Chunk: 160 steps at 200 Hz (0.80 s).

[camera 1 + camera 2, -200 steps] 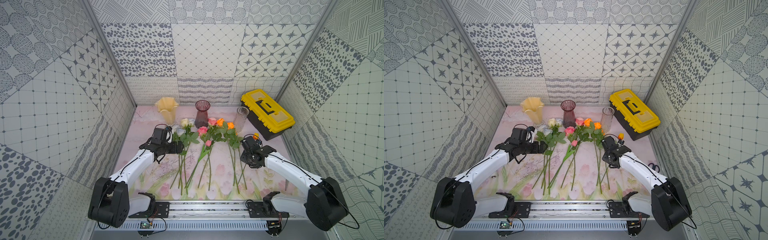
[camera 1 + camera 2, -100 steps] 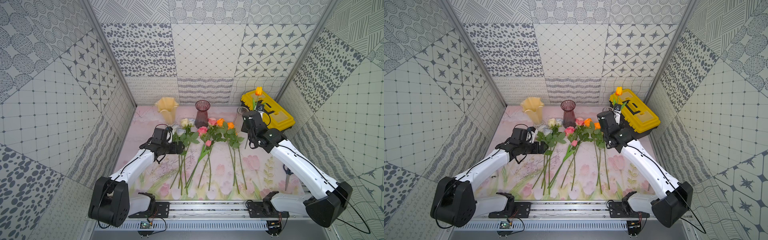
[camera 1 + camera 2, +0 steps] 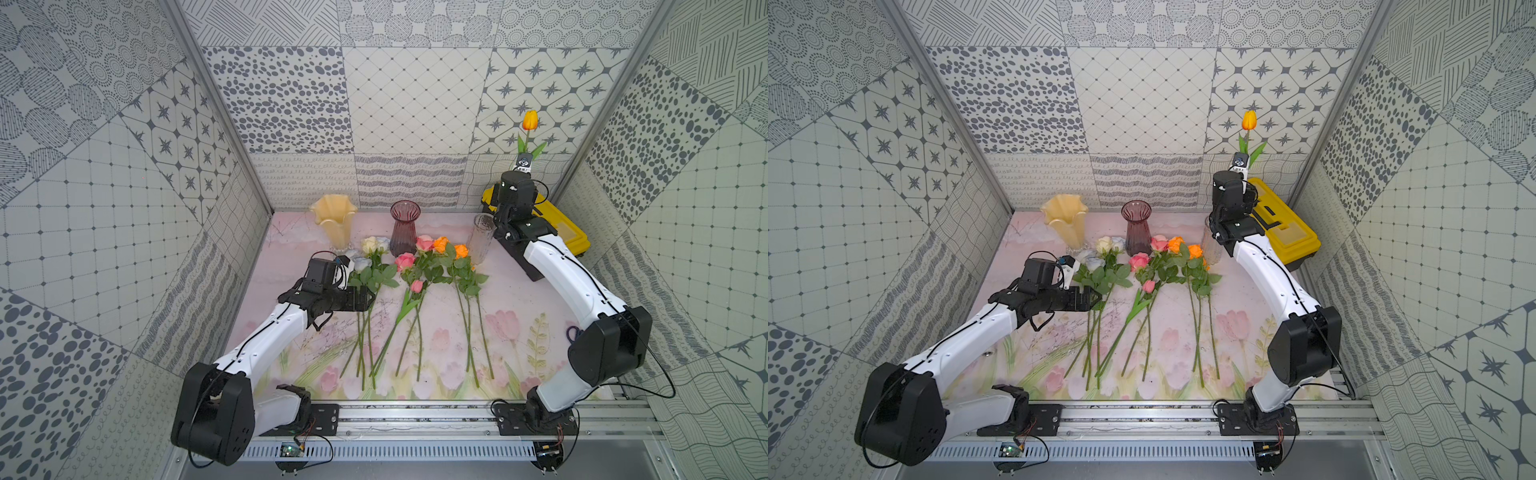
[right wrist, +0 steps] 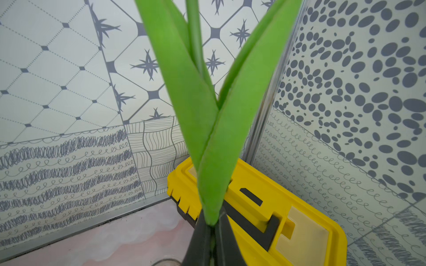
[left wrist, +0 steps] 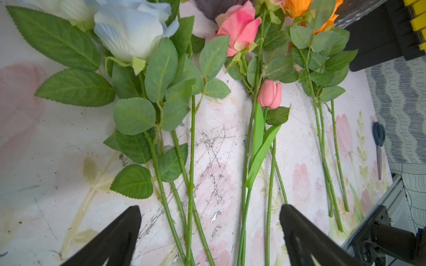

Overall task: Arrange the flowers in different vases according to their variety
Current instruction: Insert the flower into the vase.

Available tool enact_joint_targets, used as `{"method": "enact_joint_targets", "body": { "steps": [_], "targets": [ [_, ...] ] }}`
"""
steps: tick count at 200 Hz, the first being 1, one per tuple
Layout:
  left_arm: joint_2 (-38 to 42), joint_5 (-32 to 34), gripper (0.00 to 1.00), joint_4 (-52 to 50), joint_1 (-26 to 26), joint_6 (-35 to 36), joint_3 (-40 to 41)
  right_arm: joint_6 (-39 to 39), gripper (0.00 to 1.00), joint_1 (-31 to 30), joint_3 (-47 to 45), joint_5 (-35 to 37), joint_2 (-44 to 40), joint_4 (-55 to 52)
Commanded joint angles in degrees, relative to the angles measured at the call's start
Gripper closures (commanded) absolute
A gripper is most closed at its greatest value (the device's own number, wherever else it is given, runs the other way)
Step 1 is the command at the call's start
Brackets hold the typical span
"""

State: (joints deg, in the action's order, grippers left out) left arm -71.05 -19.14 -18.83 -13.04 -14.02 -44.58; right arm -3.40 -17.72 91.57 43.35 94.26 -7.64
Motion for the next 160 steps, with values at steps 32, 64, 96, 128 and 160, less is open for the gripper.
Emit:
{"method": "enact_joint_targets", "body": {
  "steps": [32,64,96,128,160],
  "targets": [
    [0.16,-2.73,0.01,1.43,-0.35,-0.57,0.33,0.5,1.0,0.14,7.91,-2.11,7.56,6.16],
    [0.47,-2.32,0.01,1.31,-0.45,-0.56,0.53,-2.43,1.0,0.05,5.18,-2.57,9.33,6.94],
    [0.5,-1.73,0.01,0.95,-0.61,-0.59,0.44,-3.99,1.0,-0.12,0.49,-3.53,10.19,8.97],
    [0.71,0.32,0.01,0.18,-0.94,-0.72,0.3,-3.94,0.99,-0.82,-3.33,-4.36,10.27,9.92],
    [2.08,4.62,0.01,-1.29,-0.94,-1.6,0.39,-3.19,0.34,-1.94,-6.68,-4.59,7.71,10.19]
  ]
}}
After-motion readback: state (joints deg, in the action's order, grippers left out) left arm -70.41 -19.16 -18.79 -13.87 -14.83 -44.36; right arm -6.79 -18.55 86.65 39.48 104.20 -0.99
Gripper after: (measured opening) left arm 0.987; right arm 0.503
